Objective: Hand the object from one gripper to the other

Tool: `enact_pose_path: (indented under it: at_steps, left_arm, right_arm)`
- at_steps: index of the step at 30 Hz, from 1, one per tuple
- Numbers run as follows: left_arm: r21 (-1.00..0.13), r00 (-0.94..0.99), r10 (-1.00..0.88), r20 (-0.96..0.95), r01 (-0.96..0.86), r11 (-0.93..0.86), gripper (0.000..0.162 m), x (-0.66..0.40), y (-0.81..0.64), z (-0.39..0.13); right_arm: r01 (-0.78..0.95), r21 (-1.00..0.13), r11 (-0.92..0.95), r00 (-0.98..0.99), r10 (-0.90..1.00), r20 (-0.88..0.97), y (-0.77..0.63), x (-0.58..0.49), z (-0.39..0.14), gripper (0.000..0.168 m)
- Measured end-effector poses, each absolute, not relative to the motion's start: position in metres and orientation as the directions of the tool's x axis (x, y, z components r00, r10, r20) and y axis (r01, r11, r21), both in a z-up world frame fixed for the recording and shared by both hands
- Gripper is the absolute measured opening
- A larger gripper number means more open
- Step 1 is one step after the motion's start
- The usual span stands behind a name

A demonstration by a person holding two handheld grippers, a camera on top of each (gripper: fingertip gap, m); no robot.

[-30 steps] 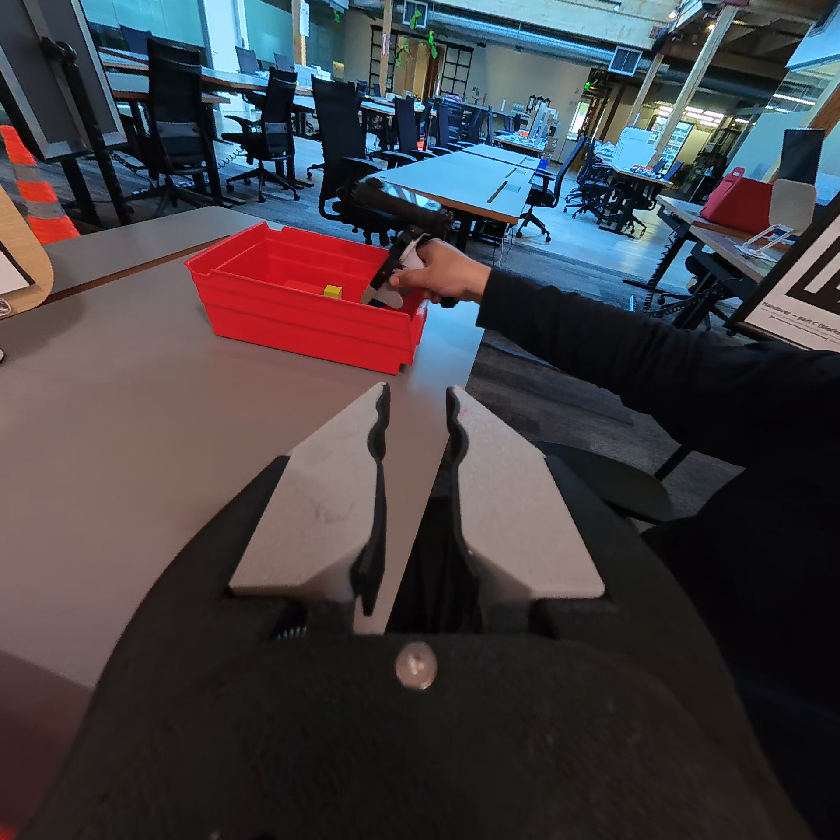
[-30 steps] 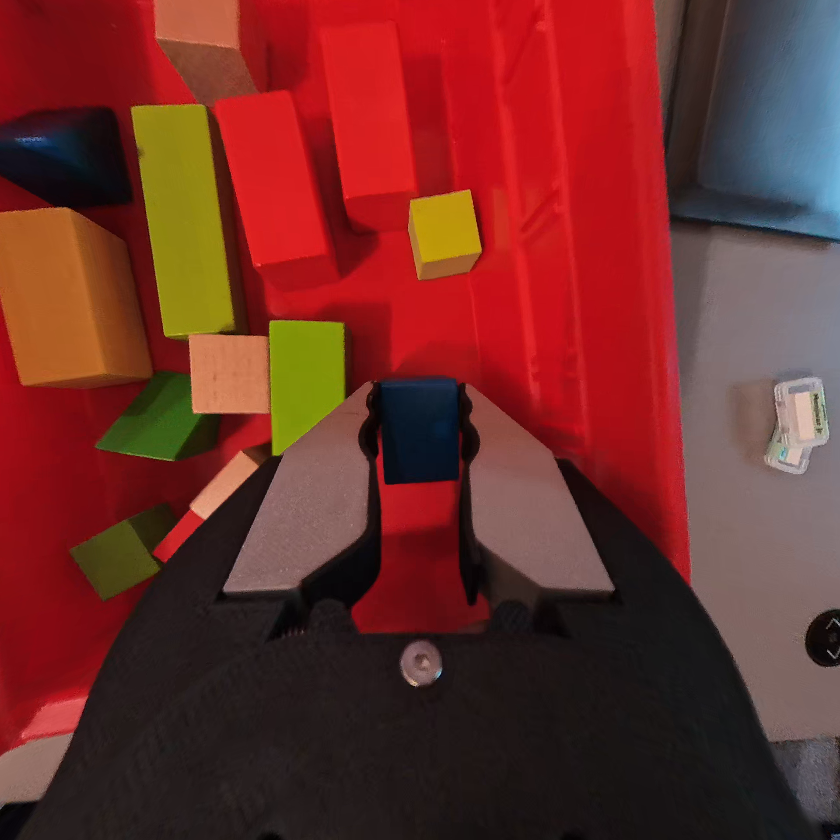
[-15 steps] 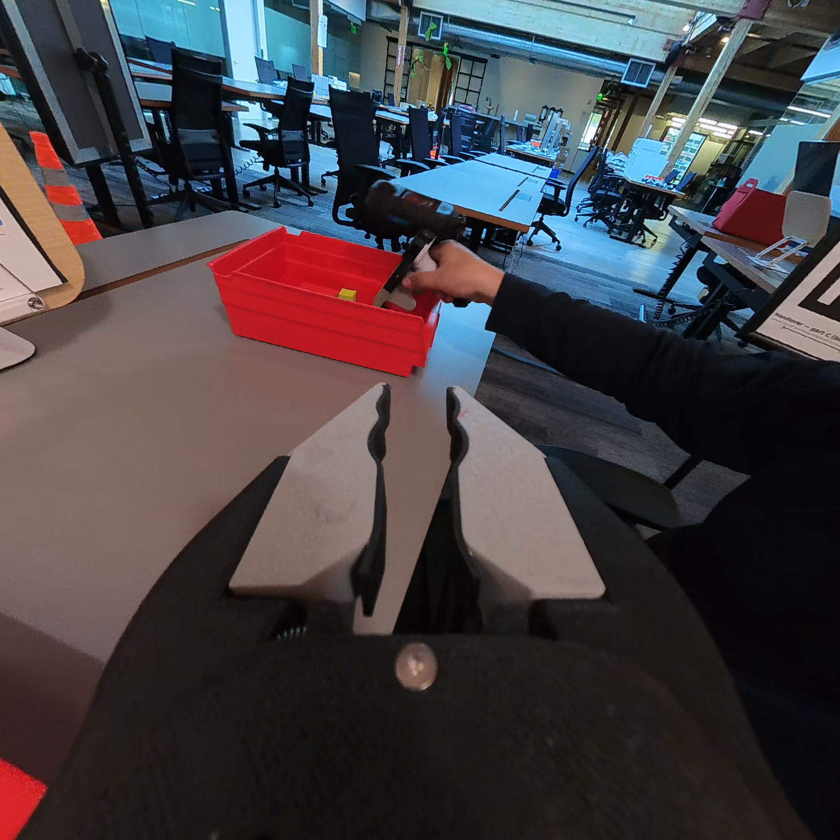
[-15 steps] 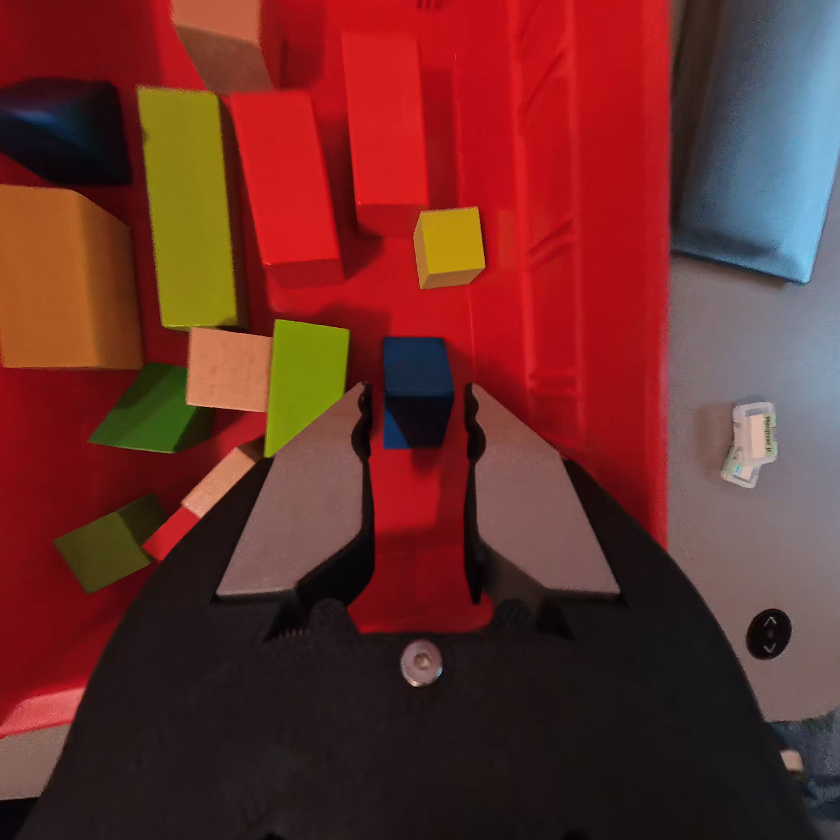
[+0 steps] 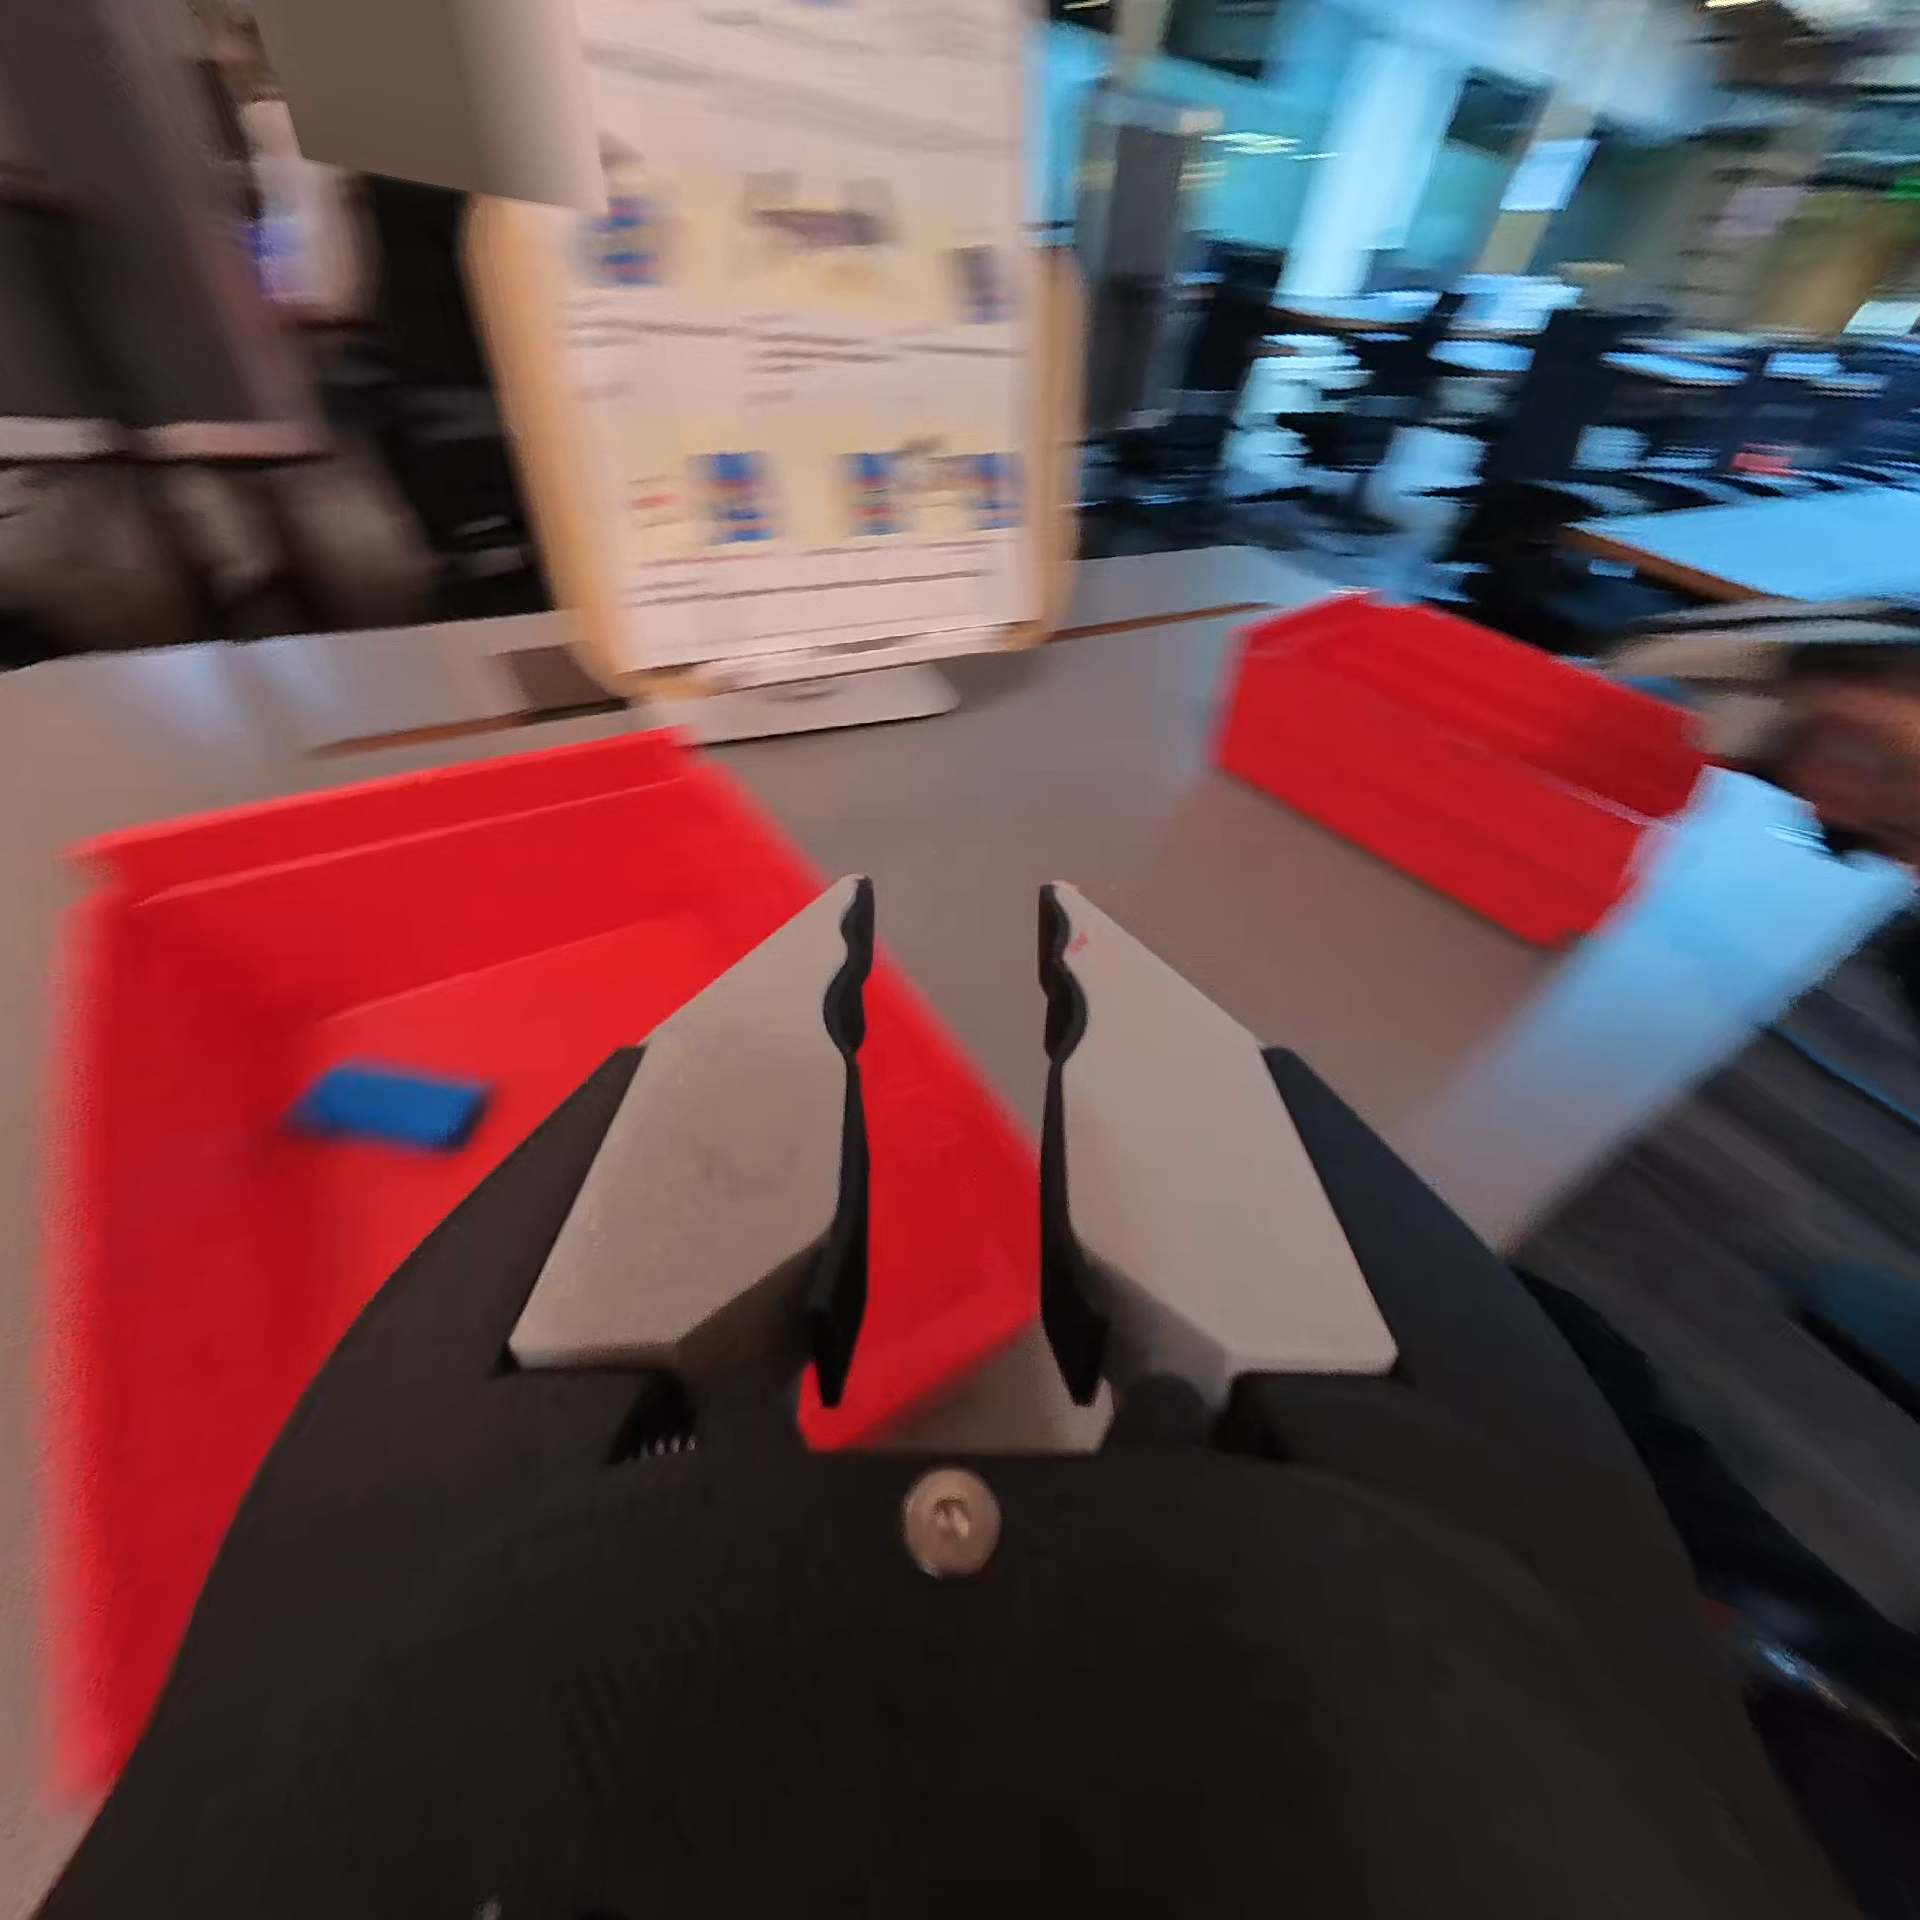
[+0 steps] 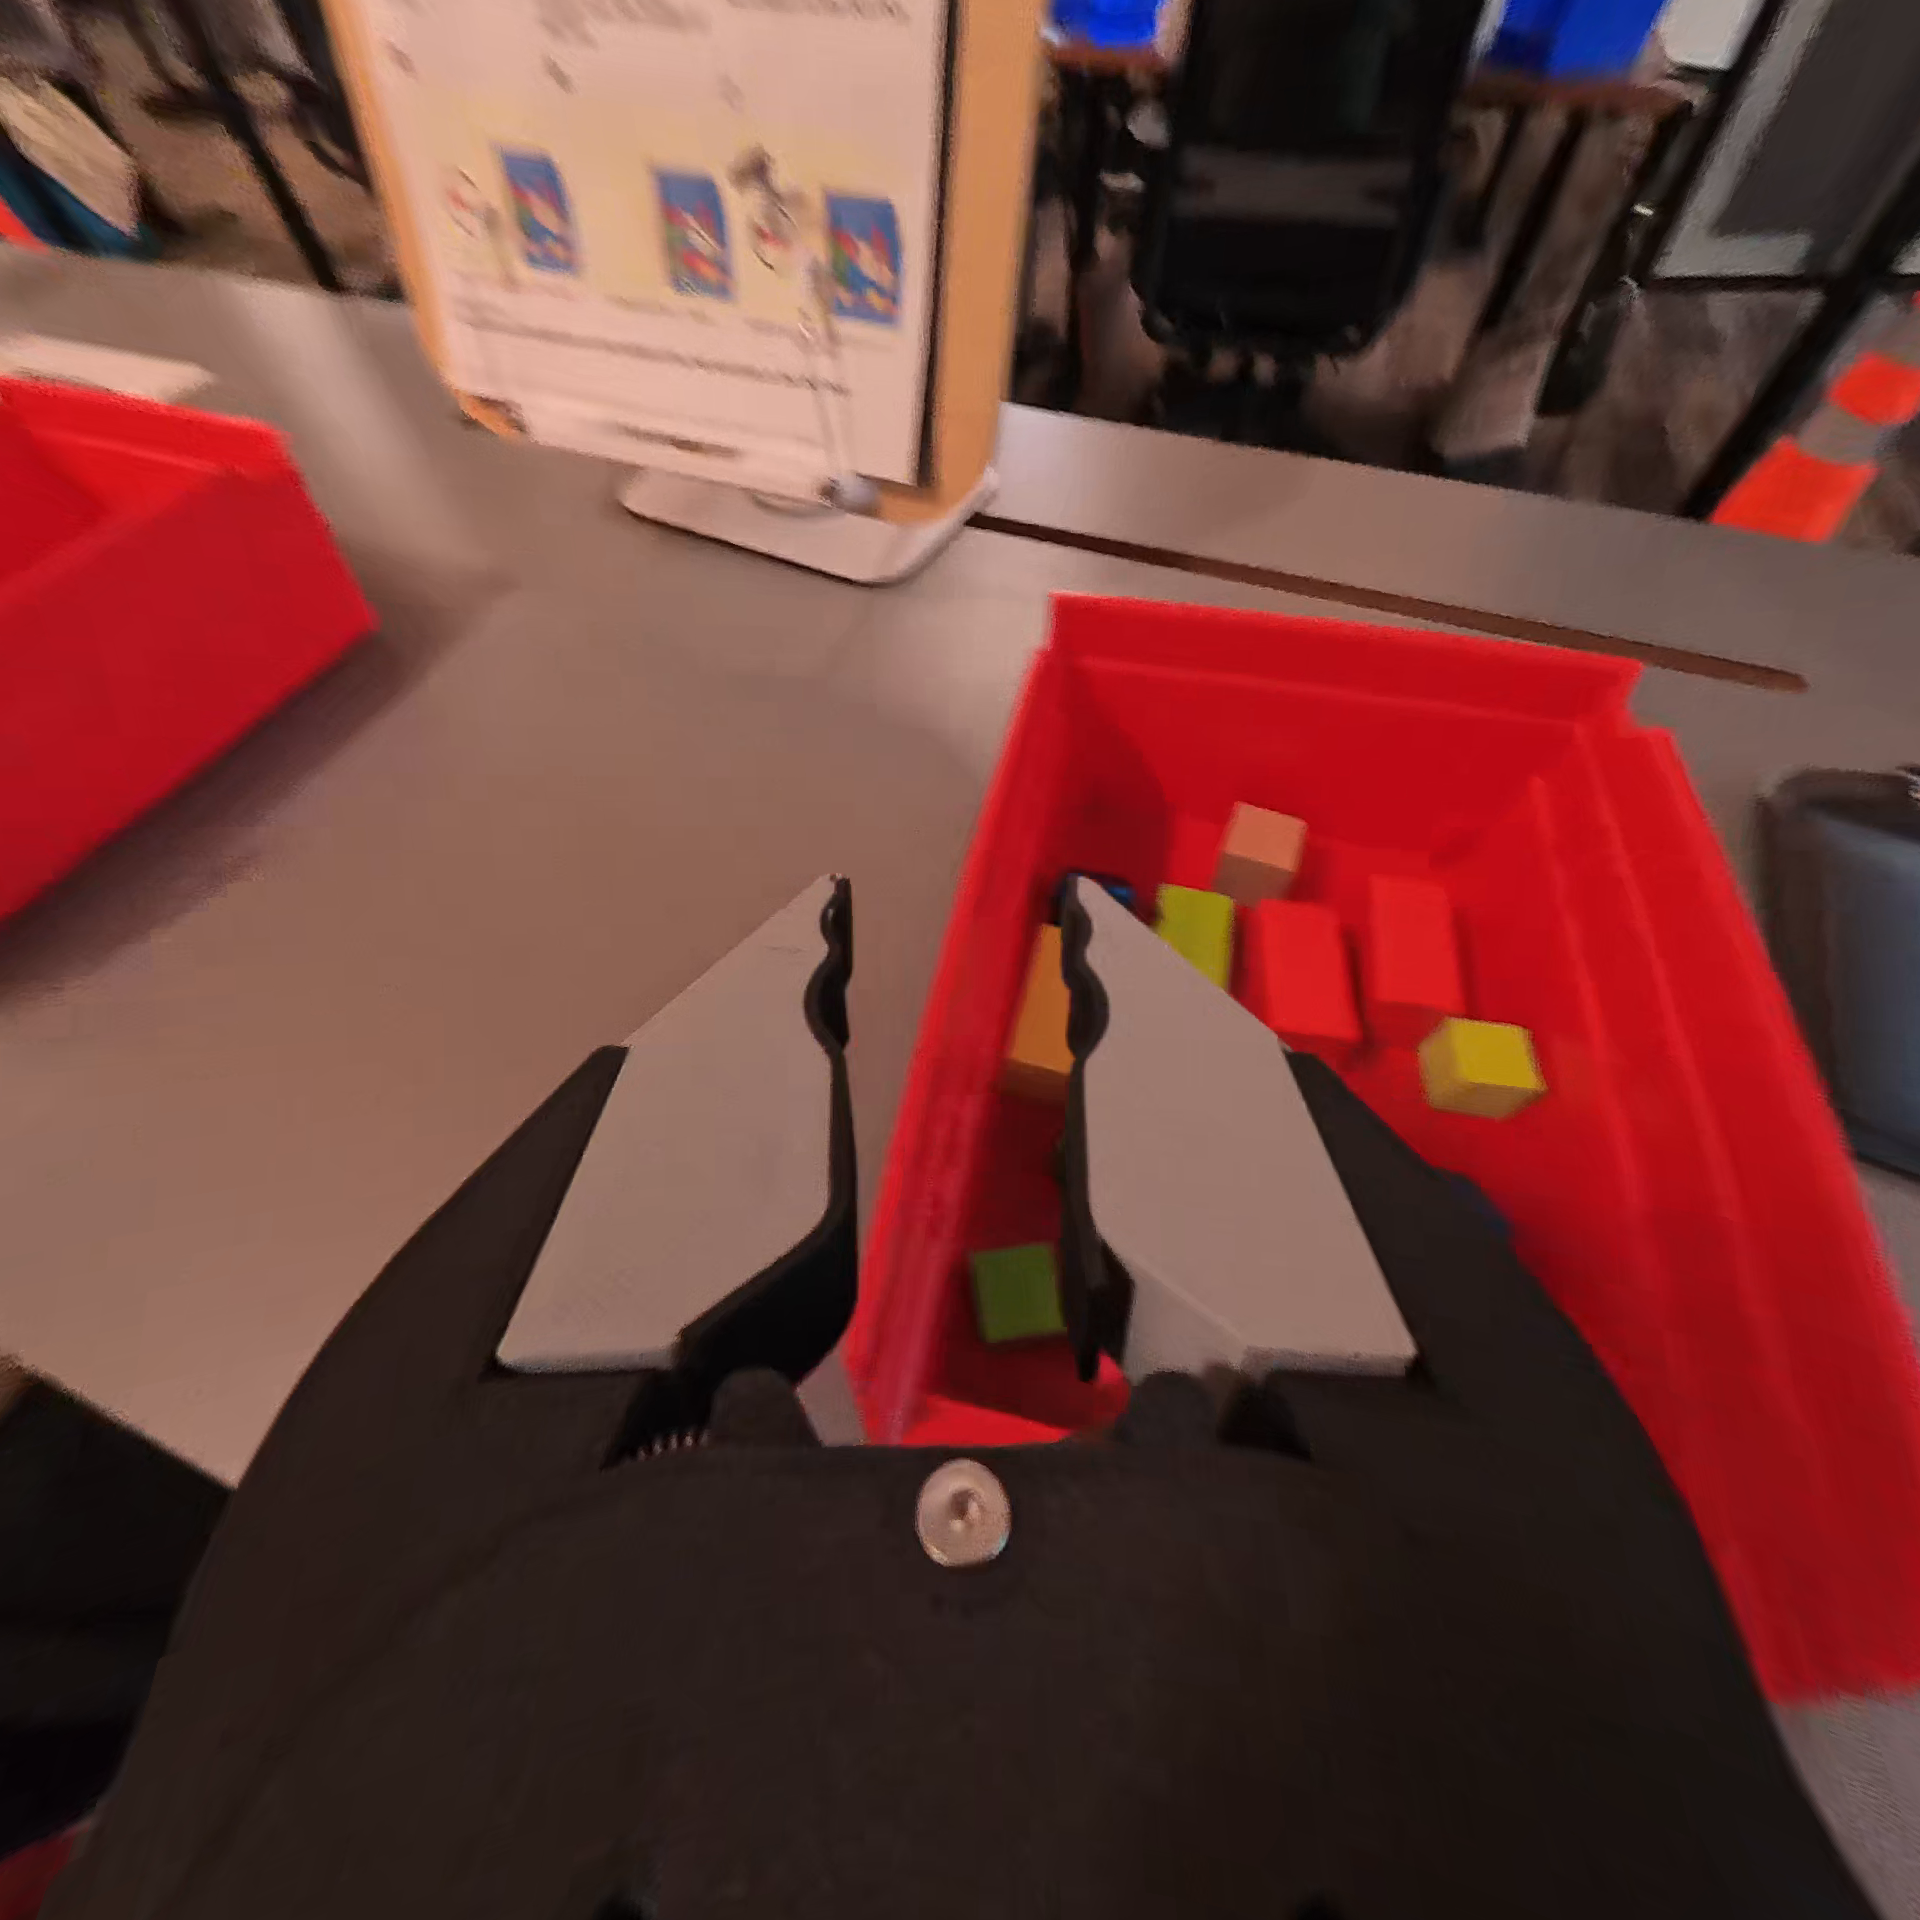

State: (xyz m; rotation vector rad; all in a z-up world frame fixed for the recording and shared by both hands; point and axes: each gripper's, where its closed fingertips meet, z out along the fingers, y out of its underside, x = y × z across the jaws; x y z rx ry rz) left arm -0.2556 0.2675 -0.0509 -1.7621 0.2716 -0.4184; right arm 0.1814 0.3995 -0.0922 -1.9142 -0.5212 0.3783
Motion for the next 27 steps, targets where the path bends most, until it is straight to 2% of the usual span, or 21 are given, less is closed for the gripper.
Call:
enact_pose_path:
  at_steps: [4, 9, 12, 15, 20, 23, 24, 26, 27]
  left_arm:
    - [-0.931, 0.957, -0.247, 0.149, 0.052, -0.362, 0.034, -0.312, 0.301, -0.085]
    - [-0.743, 0.97, -0.075, 0.23, 0.125, -0.657, 0.059, -0.353, 0.368, -0.157]
    - [-0.605, 0.98, 0.152, 0.13, 0.2, -0.771, 0.059, -0.39, 0.397, -0.201]
    - [-0.485, 0.962, 0.271, 0.024, 0.248, -0.839, 0.058, -0.408, 0.408, -0.234]
    - [-0.395, 0.939, 0.342, -0.033, 0.303, -0.867, 0.06, -0.409, 0.412, -0.258]
    - [-0.392, 0.948, 0.319, -0.016, 0.288, -0.874, 0.064, -0.405, 0.416, -0.26]
    - [-0.384, 0.954, 0.3, -0.022, 0.269, -0.883, 0.061, -0.403, 0.415, -0.26]
    - [-0.348, 0.982, 0.188, -0.016, 0.171, -0.922, 0.035, -0.388, 0.412, -0.259]
    - [-0.316, 0.995, 0.101, -0.022, 0.089, -0.945, 0.032, -0.378, 0.407, -0.259]
  right_arm:
    - [0.183, -0.918, -0.352, 0.783, 0.617, -0.081, 0.383, 0.153, -0.098, 0.039]
    - [0.209, -0.921, -0.328, 0.745, 0.663, -0.067, 0.37, 0.139, -0.099, 0.039]
    - [0.223, -0.92, -0.321, 0.723, 0.688, -0.065, 0.362, 0.133, -0.096, 0.04]
    - [0.246, -0.926, -0.287, 0.697, 0.716, -0.036, 0.348, 0.13, -0.084, 0.042]
    - [0.228, -0.954, -0.196, 0.66, 0.751, 0.003, 0.324, 0.133, -0.057, 0.042]
    - [0.24, -0.954, -0.178, 0.684, 0.728, 0.036, 0.323, 0.147, -0.054, 0.042]
    - [0.229, -0.957, -0.177, 0.685, 0.728, 0.029, 0.322, 0.151, -0.052, 0.041]
    - [0.198, -0.964, -0.177, 0.674, 0.738, 0.003, 0.318, 0.155, -0.046, 0.041]
    - [0.183, -0.968, -0.173, 0.67, 0.742, -0.006, 0.315, 0.158, -0.042, 0.041]
